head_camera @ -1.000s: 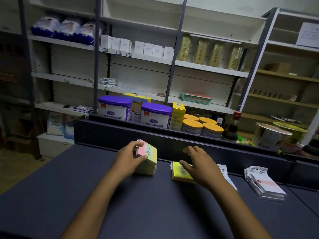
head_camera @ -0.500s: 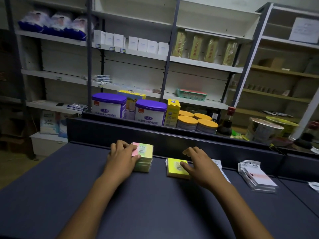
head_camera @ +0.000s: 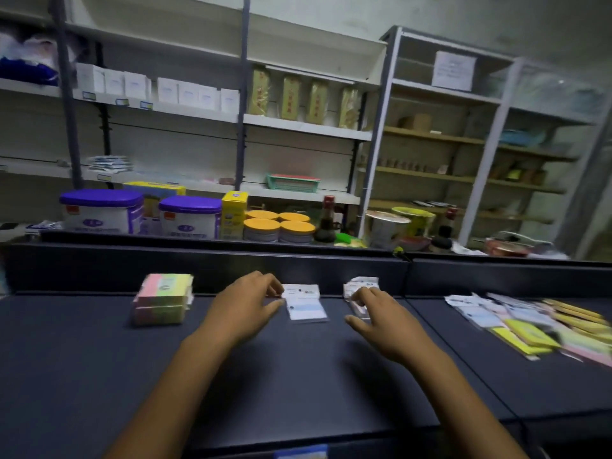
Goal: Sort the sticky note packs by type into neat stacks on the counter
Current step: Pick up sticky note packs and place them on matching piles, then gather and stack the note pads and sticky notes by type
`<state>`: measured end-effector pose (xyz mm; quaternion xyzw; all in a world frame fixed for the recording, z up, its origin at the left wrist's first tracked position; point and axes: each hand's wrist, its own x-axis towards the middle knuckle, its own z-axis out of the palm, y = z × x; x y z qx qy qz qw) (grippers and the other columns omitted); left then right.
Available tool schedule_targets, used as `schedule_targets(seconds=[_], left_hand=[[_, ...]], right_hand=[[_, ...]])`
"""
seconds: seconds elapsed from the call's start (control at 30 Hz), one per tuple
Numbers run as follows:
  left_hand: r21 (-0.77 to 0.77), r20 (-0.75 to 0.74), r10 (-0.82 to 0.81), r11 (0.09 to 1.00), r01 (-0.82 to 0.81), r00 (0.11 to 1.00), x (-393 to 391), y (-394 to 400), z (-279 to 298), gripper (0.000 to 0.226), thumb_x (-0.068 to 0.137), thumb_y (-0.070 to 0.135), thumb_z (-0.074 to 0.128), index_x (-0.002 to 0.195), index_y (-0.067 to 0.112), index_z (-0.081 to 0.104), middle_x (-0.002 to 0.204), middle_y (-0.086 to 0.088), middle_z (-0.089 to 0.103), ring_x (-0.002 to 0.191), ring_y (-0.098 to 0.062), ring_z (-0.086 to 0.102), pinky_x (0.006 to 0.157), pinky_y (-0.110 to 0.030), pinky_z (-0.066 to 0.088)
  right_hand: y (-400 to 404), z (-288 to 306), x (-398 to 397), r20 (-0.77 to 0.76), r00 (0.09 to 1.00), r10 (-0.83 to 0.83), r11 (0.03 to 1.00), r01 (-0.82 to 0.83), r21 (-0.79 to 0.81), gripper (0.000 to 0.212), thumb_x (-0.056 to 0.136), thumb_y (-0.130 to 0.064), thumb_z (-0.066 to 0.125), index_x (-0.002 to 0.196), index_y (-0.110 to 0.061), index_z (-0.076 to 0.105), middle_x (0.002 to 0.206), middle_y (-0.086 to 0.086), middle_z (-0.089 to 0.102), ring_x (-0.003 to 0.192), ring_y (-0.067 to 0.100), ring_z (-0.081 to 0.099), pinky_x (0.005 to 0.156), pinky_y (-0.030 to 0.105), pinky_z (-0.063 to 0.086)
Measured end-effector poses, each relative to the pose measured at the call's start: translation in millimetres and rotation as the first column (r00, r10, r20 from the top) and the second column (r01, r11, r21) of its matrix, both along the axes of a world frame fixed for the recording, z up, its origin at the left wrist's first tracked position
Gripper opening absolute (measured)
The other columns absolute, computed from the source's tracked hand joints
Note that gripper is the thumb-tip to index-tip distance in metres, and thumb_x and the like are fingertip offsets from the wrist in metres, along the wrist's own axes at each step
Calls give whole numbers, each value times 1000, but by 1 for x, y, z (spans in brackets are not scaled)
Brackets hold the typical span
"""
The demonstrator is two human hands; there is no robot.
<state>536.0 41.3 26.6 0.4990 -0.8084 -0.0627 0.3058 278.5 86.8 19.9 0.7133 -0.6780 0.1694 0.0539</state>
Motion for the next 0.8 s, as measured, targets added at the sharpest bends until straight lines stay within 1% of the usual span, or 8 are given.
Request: schedule_targets(seconds=[0.1,0.17,0.23,0.37,0.47,0.6,0.8], left_hand=[[34,56,-24,999,22,998,-57,28,-2,18,92,42,61,107,33,62,106,13,61,97,-9,60,82,-33,53],[65,97,-39,997,33,995,-94,48,-4,18,92,43,59,106,31,62,108,12,64,100,-12,60,84,-34,52],[81,133,-64,995,53,989,-129,66,-6,21,93,42,58,110,29,61,111,10,64,103,-14,60,85,-33,51],[72,180,-99,994,87,979,-192,101,-6,27,95,46,54,116,29,58,114,9,63,105,-15,59,85,-35,51],[79,190,-126,990,113,974,-234,125,-6,29,96,48,52,118,29,57,116,8,62,106,-16,58,86,-36,51],[68,193,-160,986,149,968,-280,150,-2,28,97,48,50,117,29,56,115,7,59,103,-16,57,86,-37,51],[30,181,-175,985,172,968,-320,158,7,26,98,47,50,115,28,56,114,8,62,102,-16,58,84,-37,52]], right_hand=[[39,5,-54,5,998,-62,997,62,47,44,96,-49,54,132,-24,48,133,-3,52,124,17,50,96,35,46],[67,9,-92,17,994,-111,992,110,67,45,96,-50,54,132,-23,48,134,-2,52,124,18,50,97,37,46],[94,10,-129,25,987,-156,986,154,70,45,96,-50,54,130,-22,48,134,-1,53,122,19,51,96,37,47],[141,11,-189,22,978,-208,976,206,64,48,96,-50,54,134,-23,46,134,-1,52,122,18,51,94,36,48],[171,10,-222,18,972,-235,970,233,65,47,96,-50,54,133,-23,46,134,-1,51,121,20,51,92,36,47],[203,12,-259,19,966,-259,964,258,70,46,96,-51,54,132,-23,46,136,0,52,122,21,52,95,40,48],[220,17,-300,50,955,-294,955,292,44,46,96,-51,54,132,-23,46,133,0,52,121,19,51,94,40,49]])
